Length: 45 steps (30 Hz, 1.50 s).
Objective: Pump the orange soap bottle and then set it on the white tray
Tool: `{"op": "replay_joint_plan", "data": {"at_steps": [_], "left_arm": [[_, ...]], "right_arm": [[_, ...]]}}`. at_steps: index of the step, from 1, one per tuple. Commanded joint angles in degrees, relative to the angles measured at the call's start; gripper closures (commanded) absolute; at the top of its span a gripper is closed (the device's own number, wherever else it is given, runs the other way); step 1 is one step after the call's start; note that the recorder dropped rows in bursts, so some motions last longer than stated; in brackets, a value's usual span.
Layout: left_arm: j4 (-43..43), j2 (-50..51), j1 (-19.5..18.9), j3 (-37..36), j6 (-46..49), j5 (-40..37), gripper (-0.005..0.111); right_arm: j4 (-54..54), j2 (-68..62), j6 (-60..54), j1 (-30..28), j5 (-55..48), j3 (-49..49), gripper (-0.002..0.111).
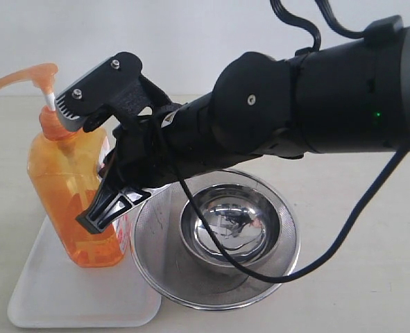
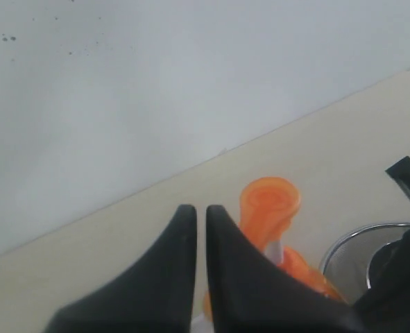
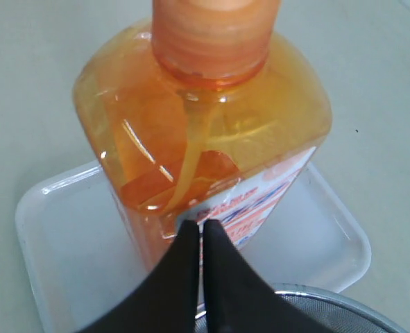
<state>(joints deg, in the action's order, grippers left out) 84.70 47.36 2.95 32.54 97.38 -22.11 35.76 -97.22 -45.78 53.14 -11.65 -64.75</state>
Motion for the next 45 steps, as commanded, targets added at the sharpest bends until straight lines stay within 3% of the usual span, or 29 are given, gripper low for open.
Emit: {"op": "replay_joint_plan", "data": {"at_steps": [1,10,15,45], "left_arm": [[-3.6,0.0,0.0,0.2,-4.1,3.0,0.102],[-3.8,0.1,0.0,0.1,-4.4,-0.1,0.102],[-8.3,1.8,0.0,0.1,-7.3,-0.1,0.102],[-8.3,2.6,0.0,0.1,-11.1,-8.3,0.102]], "right_arm": [[-0.2,0.6,-0.1,0.1,-0.1,0.0,0.108],[-0.2,0.6,-0.1,0.1,-0.2,0.0,0.108],[-0.2,0.6,-0.1,0.1,-0.3,0.0,0.108],[-0.3,0.6,-0.3,0.1,-0.2,0.0,0.108]]}}
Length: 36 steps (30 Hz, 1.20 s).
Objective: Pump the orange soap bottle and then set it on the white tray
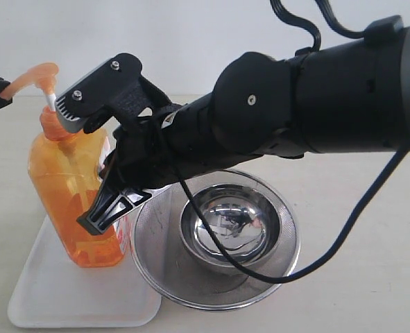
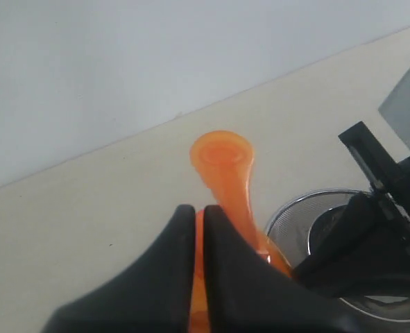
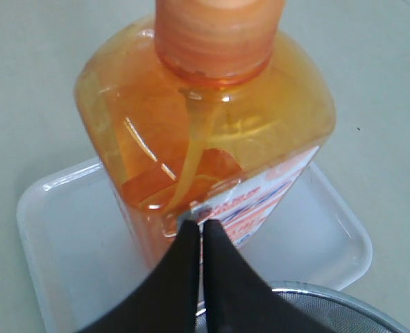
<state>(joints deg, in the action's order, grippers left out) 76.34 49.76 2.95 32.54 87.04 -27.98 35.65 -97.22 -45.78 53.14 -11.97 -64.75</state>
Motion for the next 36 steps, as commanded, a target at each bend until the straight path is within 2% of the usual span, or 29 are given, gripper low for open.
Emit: {"op": "replay_joint_plan", "data": {"at_steps": [1,36], "left_arm": [[0.1,0.2,0.0,0.1,-0.7,-2.9,0.102],[-0.8,-2.0,0.0,0.1,-1.0,-4.8,0.102]], "right_arm": [[-0.2,0.6,-0.6,0.1,0.1,0.0,0.108],[-0.2,0.6,-0.8,0.1,0.8,0.0,0.108]]}}
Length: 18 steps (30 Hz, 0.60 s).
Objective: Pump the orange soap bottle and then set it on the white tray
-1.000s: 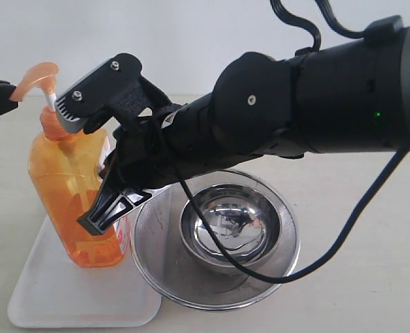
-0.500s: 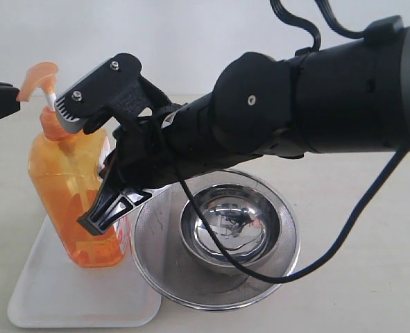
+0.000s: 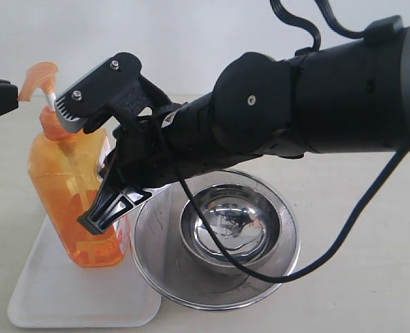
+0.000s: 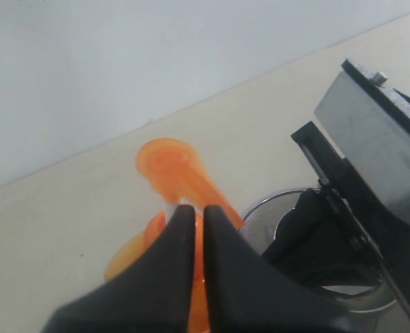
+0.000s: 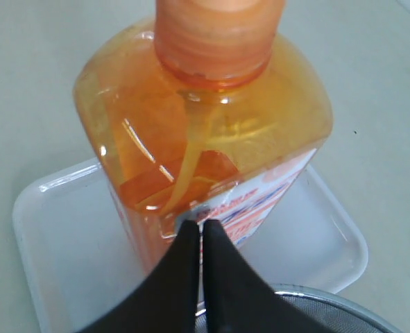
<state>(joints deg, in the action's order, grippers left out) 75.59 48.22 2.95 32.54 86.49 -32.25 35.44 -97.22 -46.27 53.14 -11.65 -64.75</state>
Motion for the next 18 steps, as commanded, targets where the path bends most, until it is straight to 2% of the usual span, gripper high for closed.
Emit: {"op": "replay_joint_plan", "data": {"at_steps": [1,10,18], "left_arm": [[-0.1,-0.5,0.0,0.1,-0.5,-0.6,0.102],[-0.3,-0.5,0.0,0.1,-0.5,0.3,0.102],[-10.3,-6.7,0.0,0.1,-8.9,4.7,0.102]], "right_arm": [[0.0,0.6,-0.3,0.1,0.5,0.0,0.108],[0.0,0.6,-0.3,0.1,0.5,0.0,0.108],[0.0,0.6,-0.3,0.1,2.9,0.0,0.108]]}}
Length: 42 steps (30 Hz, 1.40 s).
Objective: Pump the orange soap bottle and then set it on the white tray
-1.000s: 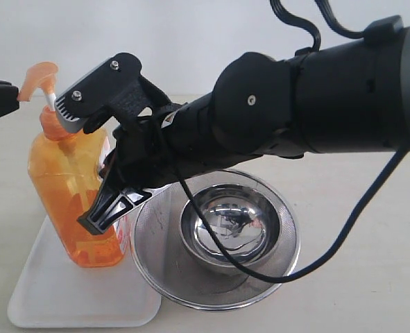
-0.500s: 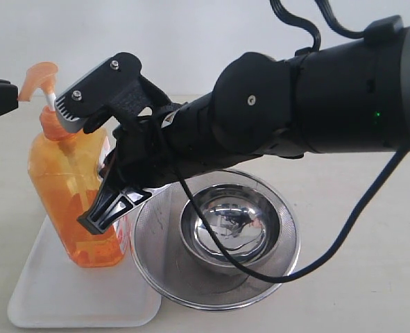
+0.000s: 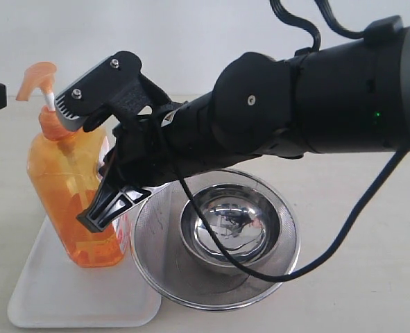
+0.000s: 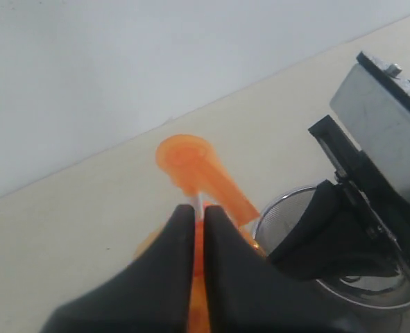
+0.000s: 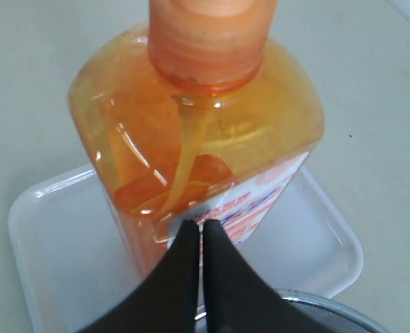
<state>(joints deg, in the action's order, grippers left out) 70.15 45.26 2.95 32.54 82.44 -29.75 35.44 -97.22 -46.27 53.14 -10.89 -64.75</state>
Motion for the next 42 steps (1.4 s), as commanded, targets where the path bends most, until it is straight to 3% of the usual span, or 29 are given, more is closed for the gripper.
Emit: {"op": "replay_joint_plan", "data": {"at_steps": [1,9,13,22,28,35,42], "left_arm": [[-6.1,-5.1,0.0,0.1,-5.8,2.6,0.102],[-14.6,-12.4,0.0,0.1,-15.0,3.0,0.102],[-19.1,-14.6,0.0,0.1,-20.3,3.0,0.102],[-19.3,-18.3,0.0,0.1,-21.6,2.5,0.102],[-21.4,-21.5,0.0,0.1,-24.8,2.5,0.102],[-34.6,-25.1,0.0,0.1,-36.6,-0.3,0.102],[-36.9,-29.7,0.0,0.1,-39.7,-2.0,0.102]], "right_arm": [[-0.1,0.6,-0.3,0.0,2.5,0.0,0.108],[-1.9,1.2,-0.1,-1.1,2.8,0.0,0.108],[-1.9,3.4,0.9,-4.3,2.1,0.0,0.108],[-4.4,9.6,1.4,-12.8,-4.0,0.1,0.108],[-11.8,12.9,6.5,-16.6,-6.6,0.1,0.108],[-21.0,16.2,14.4,-17.3,-7.5,0.1,0.108],[-28.3,18.4,21.1,-17.3,-9.9,0.1,0.108]]}}
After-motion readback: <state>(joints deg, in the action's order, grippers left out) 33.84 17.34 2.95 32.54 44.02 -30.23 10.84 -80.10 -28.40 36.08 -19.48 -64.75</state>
